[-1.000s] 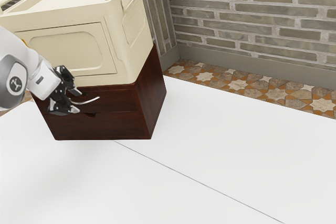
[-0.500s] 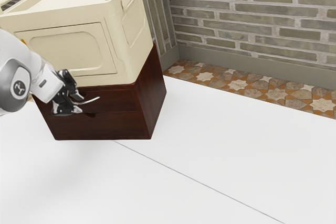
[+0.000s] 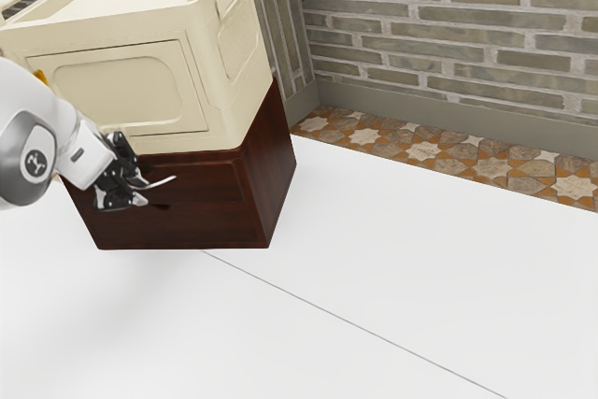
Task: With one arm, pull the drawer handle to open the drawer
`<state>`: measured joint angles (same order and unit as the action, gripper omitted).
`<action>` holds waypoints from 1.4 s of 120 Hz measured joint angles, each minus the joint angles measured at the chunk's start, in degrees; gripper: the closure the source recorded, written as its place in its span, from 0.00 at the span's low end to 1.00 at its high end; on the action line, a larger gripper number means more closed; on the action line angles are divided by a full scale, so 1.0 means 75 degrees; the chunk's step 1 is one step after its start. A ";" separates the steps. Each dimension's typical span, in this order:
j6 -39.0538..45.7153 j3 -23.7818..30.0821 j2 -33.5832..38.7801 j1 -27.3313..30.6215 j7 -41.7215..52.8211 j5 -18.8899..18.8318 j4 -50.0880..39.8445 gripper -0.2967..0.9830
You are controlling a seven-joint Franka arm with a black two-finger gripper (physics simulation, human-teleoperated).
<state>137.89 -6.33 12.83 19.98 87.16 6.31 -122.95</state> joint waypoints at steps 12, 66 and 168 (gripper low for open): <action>-0.0007 0.0000 0.0147 0.0000 0.0008 0.0001 -0.0118 0.72; -0.0049 -0.0010 0.0962 -0.0003 0.0061 0.0001 -0.0884 0.74; -0.0463 -0.0043 0.2500 0.0040 0.0214 -0.0060 -0.2144 0.75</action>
<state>134.42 -6.65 31.58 20.28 88.76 5.85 -139.03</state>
